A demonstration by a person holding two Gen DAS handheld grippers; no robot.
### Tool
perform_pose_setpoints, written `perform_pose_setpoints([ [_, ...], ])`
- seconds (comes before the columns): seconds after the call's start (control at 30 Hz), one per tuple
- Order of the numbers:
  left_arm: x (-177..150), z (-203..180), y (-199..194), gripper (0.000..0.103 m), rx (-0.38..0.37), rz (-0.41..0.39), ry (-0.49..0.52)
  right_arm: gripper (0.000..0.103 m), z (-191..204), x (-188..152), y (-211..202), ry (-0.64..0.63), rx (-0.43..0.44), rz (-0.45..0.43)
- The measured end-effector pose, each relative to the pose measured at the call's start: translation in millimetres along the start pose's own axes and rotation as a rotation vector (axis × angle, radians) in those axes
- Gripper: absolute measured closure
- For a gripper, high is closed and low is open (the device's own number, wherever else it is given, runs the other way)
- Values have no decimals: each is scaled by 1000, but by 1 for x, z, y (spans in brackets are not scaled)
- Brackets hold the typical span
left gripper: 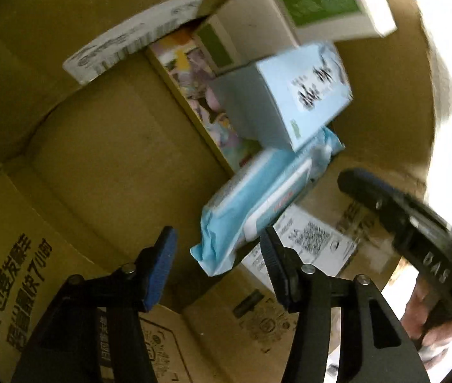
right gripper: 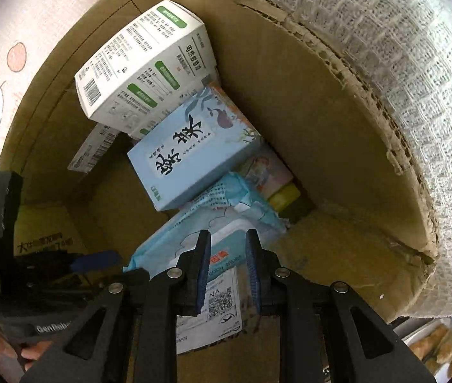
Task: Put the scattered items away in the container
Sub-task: 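Lower the baby-wipes pack into the box and open the left gripper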
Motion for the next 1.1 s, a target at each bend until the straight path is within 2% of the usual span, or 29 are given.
perform_pose_setpoints([
  [0.07, 1, 1, -1, 45, 20, -2, -16, 82, 1, 1, 3, 25, 15, 23],
  [0.13, -1, 0, 1, 45, 9, 10, -29, 75, 1, 1, 7, 61, 42, 57],
  [0.2, -3, -2, 6, 45, -11, 52, -32, 61, 7, 2, 9, 50, 42, 67],
  [0.23, -4, -3, 9, 45, -22, 70, -33, 58, 10, 2, 10, 42, 36, 70],
  [0.33, -6, -5, 18, 47, -11, 104, -28, 58, 21, 3, 16, 18, 32, 88],
  [0.47, -6, -7, 11, 52, -26, 80, -56, 58, 28, 5, 23, 19, 19, 114],
  [0.53, -7, -6, 10, 52, -7, 72, -77, 58, 25, 8, 23, 43, 22, 105],
  [0.57, -7, -4, 10, 52, 37, 65, -97, 58, 22, 10, 23, 61, 24, 101],
  [0.63, -6, -4, 11, 52, 75, 51, -109, 58, 16, 13, 24, 103, 31, 96],
  [0.73, -6, -6, 10, 52, 57, 54, -136, 58, 9, 13, 24, 158, 49, 101],
  [0.83, -5, -12, 11, 52, 111, 42, -129, 58, 9, 13, 23, 167, 59, 96],
  [0.9, -4, -17, 19, 52, 135, 78, -118, 58, 13, 13, 23, 166, 64, 101],
  [1.0, -1, -21, 23, 52, 99, 100, -127, 58, 15, 14, 22, 181, 110, 107],
  [1.1, 1, -24, 23, 54, 76, 92, -129, 58, 18, 15, 19, 153, 72, 99],
])
Point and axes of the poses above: each gripper's, at about its wrist camera, not at the fingertips, and y roughly the way its jaws point, z to its left, x to its top, the point moved 2 cm from there along y, roughly the way its jaws point, and after that the axes turned 4 degrees about x, right-handed, at the moved point
